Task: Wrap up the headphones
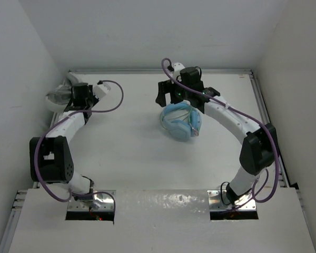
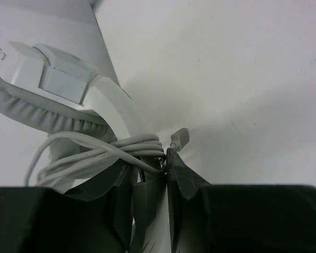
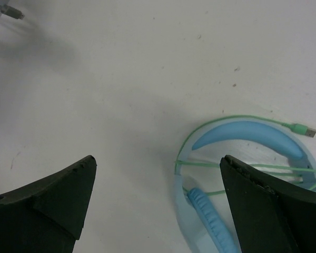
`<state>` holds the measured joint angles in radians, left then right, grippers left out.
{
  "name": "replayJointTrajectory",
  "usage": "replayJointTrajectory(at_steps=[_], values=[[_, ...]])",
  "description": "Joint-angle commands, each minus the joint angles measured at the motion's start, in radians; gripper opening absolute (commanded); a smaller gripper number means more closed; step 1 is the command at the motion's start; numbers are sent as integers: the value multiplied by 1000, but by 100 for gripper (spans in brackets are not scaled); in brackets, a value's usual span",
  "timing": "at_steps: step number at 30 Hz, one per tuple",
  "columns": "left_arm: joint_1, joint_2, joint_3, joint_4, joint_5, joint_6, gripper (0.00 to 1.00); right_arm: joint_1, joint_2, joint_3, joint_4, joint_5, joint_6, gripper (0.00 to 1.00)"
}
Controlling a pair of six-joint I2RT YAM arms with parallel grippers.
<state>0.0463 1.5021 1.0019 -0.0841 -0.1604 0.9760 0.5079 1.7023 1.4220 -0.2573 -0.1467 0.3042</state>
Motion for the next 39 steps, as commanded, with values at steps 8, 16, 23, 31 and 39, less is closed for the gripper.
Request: replayJointTrajectory(at_steps=[8,16,23,31,39], values=[[13,-20,-264,172,-18,-243,0,38,-89,-101,40,-47,-14,99],[13,47,-275,19,116,-293,27,43,-119,-144,55,-48,-5,99],[13,-43,-264,-101,197,-355,57,43,-132,-133,39,-45,-17,99],[13,-242,-165,-250,318,-381,100,43,-125,-121,36,-44,-22,99],[32,-281,24,-362,317,-434,100,43,-141,-132,9,-36,-30,99]])
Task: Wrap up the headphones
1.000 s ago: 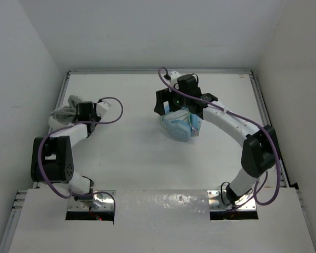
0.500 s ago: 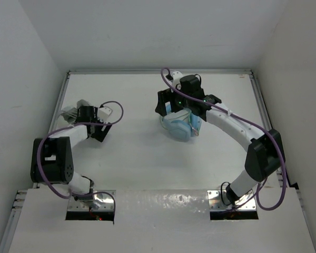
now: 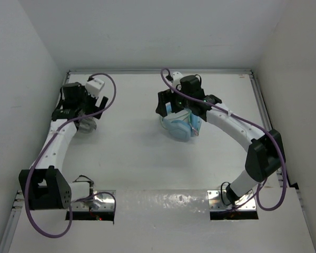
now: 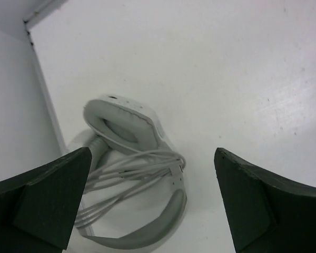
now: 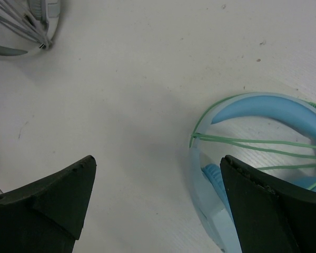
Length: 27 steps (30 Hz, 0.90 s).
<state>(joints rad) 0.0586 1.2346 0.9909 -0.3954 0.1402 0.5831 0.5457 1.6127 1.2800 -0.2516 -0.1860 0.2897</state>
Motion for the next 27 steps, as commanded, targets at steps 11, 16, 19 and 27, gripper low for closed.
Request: replayJointTrajectory(at_steps=[11,16,19,27], values=[[227,235,85,145,-120,-85,14,3,-115,-151,60,39,-53,99],[302,246,-35,234,-148,-82,9,5,-132,-199,81,63,-69,99],[307,241,-103,257,-145,-65,6,5,-123,-192,84,60,-70,99],[307,181,-222,299,-94,-46,4,5,-111,-169,84,42,-64,99]])
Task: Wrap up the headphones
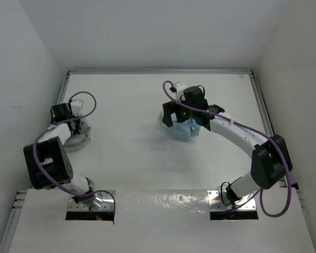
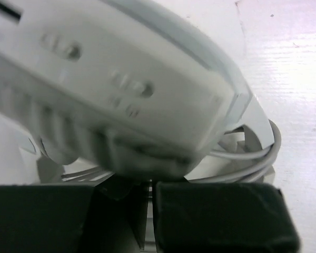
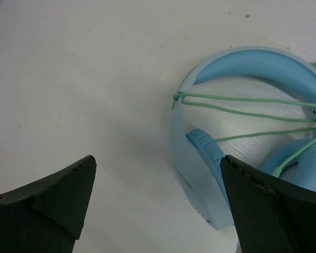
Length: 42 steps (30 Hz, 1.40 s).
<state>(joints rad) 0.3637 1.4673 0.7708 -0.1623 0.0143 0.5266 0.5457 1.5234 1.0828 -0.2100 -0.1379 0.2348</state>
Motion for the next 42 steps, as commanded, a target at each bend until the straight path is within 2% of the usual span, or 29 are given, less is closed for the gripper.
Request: replayJointTrajectory(at_steps=[1,10,12,13,15,16,18,23,24,25,26,28,31,33,36,42], values=[[3,-55,1,61,36,7,5,5,-20,31,41,-6,-9,99],[1,-117,58,-25,50,3,13,5,-20,42,23,-17,-11,99],[3,-140,67,-39,29,1,29,5,-19,43,23,-22,-11,99],[3,-165,70,-55,26,0,41,5,-17,42,23,-25,-11,99],[3,-167,117,-95,33,-8,47,3,-14,45,24,-32,-9,99],[3,-170,130,-121,41,-13,54,5,-14,45,26,-35,-9,99],[1,-174,169,-134,42,-37,58,5,-14,39,32,-39,-11,99],[24,-194,271,-190,27,-138,94,2,-14,40,8,35,3,99],[37,-199,283,-197,7,-173,97,-3,-16,39,-2,82,12,99],[64,-194,338,-210,-210,-321,100,-13,-55,-4,-3,200,61,99],[64,-194,338,-210,-212,-323,100,-13,-55,-4,1,201,61,99],[73,-217,375,-244,-438,-405,100,-48,-124,-74,26,326,93,99],[84,-229,436,-287,-585,-474,100,-96,-216,-142,29,441,109,99],[86,-242,476,-338,-590,-494,100,-130,-253,-167,18,544,97,99],[87,-248,511,-396,-561,-504,100,-162,-321,-194,-11,618,69,99],[90,-248,499,-401,-570,-502,100,-173,-397,-239,12,661,49,99]])
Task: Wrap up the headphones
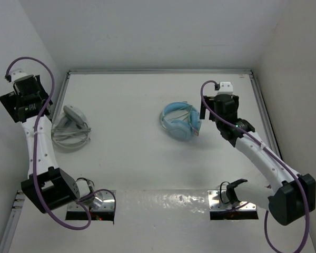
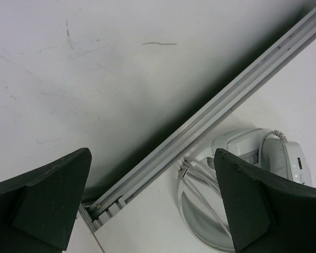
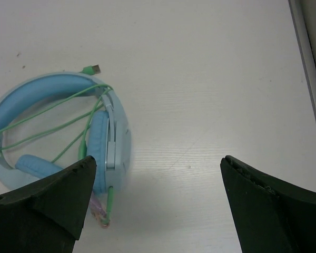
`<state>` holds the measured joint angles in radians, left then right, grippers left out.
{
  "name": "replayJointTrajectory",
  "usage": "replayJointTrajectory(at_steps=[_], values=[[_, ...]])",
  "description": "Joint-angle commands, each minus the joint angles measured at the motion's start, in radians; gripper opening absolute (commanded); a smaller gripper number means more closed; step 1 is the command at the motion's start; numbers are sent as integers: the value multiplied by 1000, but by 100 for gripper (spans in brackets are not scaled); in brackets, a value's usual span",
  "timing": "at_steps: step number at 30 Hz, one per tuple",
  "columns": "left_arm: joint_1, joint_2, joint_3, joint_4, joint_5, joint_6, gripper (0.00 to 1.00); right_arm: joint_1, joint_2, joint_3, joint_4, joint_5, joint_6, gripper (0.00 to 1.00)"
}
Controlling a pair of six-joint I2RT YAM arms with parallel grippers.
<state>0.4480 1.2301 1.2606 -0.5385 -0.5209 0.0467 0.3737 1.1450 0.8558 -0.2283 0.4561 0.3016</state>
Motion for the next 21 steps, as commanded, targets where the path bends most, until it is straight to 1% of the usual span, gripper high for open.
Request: replayJointTrajectory(at_steps=[1,9,15,19,21], values=[[4,-12,5,-26,-36,-21,100,1,-19,-12,29,59,-18,99],[9,-23,-18,-15,16,15,100,-1,16,3,18,21,-27,99],[21,-23,-41,15,35,42,100,-1,12,0,18,15,-36,99],[34,-26,-64,18,145,76,100,1,9,-3,24,0,-47,99],[32,-20,-66,25,156,74,100,-1,7,-4,29,-7,-50,99]])
